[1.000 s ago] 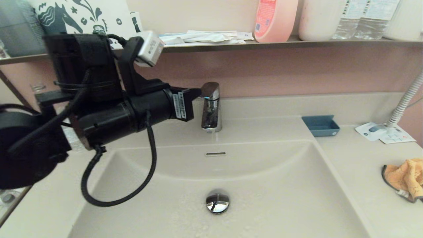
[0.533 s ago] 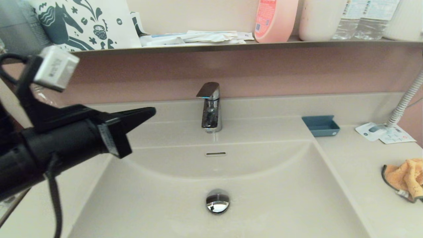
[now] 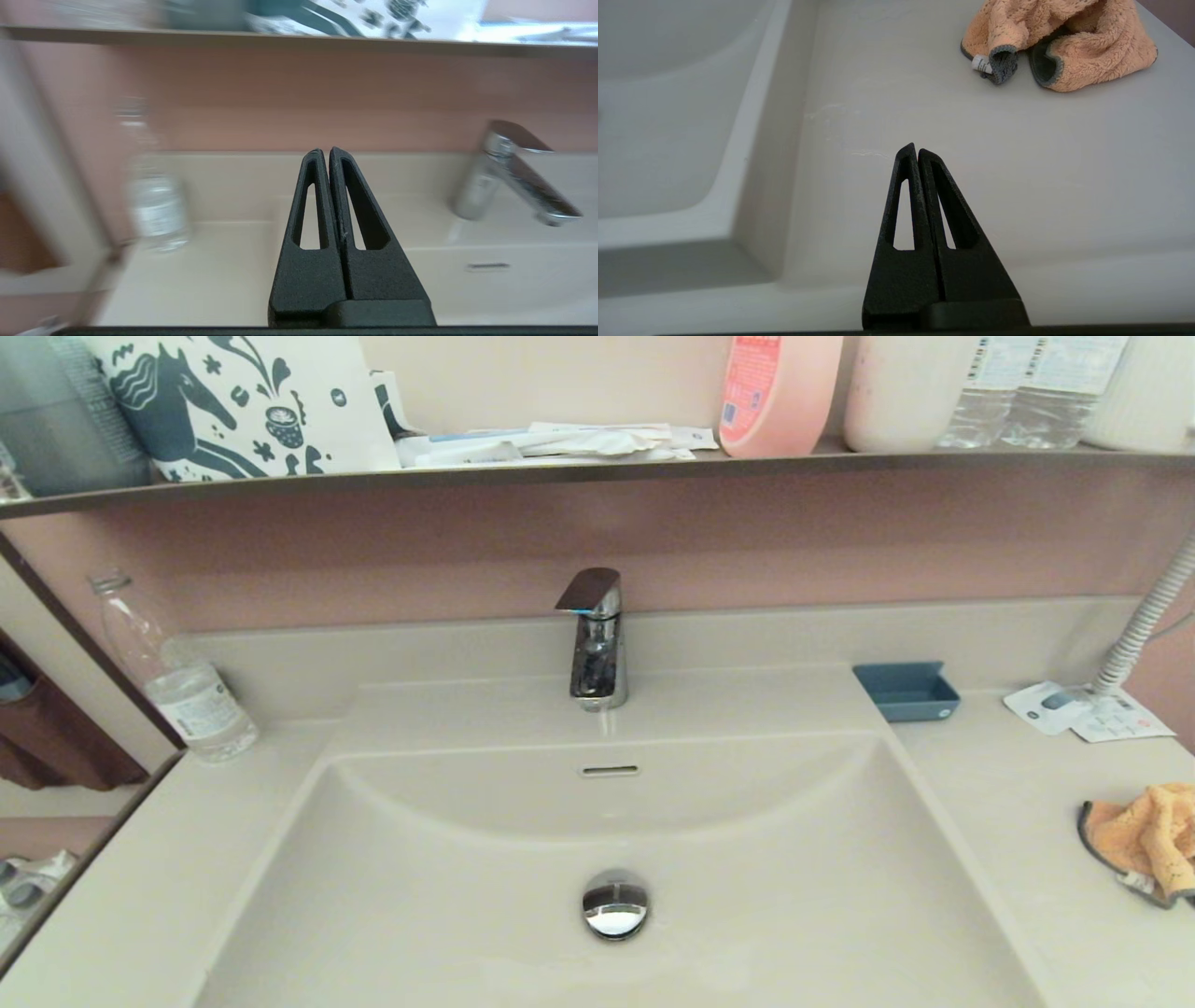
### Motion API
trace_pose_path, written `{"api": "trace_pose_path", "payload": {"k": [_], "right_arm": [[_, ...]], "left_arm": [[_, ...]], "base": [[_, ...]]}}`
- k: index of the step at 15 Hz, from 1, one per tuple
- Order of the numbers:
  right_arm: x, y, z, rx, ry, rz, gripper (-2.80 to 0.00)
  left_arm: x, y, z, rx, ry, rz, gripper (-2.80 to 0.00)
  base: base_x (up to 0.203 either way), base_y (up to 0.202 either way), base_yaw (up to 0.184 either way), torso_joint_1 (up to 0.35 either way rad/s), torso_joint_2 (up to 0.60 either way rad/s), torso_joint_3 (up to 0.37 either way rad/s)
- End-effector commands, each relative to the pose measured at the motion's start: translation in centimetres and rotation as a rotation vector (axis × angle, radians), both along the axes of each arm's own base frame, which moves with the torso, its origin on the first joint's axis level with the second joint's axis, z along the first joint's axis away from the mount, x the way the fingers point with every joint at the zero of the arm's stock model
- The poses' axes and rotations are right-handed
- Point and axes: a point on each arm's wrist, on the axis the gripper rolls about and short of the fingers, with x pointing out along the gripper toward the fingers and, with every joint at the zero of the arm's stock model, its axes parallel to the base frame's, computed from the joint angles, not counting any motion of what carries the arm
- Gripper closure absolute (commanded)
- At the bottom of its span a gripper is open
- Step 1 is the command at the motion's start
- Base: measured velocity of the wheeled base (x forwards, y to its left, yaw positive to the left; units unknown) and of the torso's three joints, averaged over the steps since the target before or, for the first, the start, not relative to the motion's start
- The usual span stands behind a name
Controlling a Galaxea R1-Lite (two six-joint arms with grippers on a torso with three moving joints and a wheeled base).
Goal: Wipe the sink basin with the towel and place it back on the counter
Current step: Pick up the cloth
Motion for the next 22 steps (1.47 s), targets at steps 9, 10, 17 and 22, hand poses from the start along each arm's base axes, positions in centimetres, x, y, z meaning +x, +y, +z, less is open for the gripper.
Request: {"api": "trace_pose_path", "payload": {"k": [9,10,17,22], "right_arm": [[0.0,0.0,0.0,0.0,0.0,0.0,0.0],[0.0,0.0,0.0,0.0,0.001,0.0,0.0],[0.0,0.0,0.0,0.0,0.0,0.0,0.0],[0.0,0.0,0.0,0.002,0.0,0.0,0.0]], "left_arm": [[-10.1,0.0,-12.1,0.029,0.06,-0.011,0.0],[-9.9,0.0,-13.1,0.023,0.114,-0.027,0.0],[-7.7,0.0,-18.4,0.104,0.282,-0.036,0.0],[-7.4,0.0,-18.7,0.093,0.249,-0.018,0.0]], "base": [[0.0,0.0,0.0,0.0,0.0,0.0],[0.0,0.0,0.0,0.0,0.0,0.0],[0.0,0.0,0.0,0.0,0.0,0.0],[0.0,0.0,0.0,0.0,0.0,0.0]]}}
